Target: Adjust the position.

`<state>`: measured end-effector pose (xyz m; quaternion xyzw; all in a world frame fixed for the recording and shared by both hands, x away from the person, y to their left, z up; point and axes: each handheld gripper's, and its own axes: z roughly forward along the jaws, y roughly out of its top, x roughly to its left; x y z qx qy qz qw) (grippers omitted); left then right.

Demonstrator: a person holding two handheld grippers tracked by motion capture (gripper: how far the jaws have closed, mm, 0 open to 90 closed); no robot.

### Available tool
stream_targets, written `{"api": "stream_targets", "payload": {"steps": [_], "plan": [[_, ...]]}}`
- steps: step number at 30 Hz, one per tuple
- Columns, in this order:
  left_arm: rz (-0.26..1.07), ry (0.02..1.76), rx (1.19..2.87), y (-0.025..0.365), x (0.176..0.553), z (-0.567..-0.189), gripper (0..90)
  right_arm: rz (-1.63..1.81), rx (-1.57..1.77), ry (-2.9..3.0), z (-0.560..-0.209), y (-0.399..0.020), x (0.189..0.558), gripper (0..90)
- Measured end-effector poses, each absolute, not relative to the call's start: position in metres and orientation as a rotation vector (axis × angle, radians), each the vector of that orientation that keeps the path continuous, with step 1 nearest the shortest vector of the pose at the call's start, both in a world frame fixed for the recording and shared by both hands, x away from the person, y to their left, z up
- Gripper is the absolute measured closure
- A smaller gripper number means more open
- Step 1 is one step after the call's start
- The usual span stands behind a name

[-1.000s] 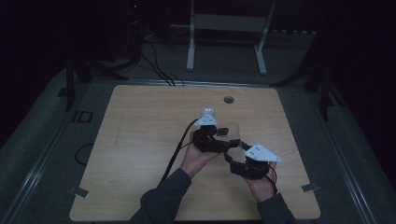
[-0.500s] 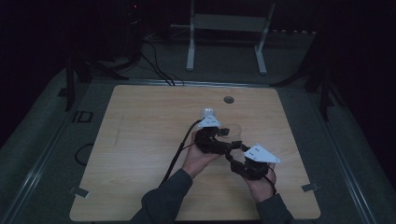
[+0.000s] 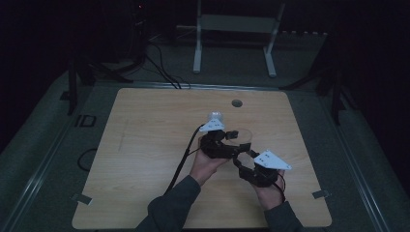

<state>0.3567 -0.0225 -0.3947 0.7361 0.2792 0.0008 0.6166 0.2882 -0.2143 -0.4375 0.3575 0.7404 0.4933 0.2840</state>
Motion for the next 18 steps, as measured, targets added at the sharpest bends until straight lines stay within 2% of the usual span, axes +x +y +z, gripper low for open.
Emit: {"api": "stream_targets", "payload": {"steps": [12,16,18], "plan": [[0.065,0.609,1.712,-0.0261,0.3514,-0.3949,28.6,1.32,0.962,1.981,-0.4381,-0.2158,0.2879,40.2],[0.089,0.609,1.719,-0.0256,0.3513,-0.3944,29.3,1.299,0.96,1.989,-0.4388,-0.2162,0.2886,33.0],[0.09,0.612,1.715,-0.0252,0.3516,-0.3943,29.4,1.292,0.961,1.994,-0.4389,-0.2164,0.2884,32.2]]}}
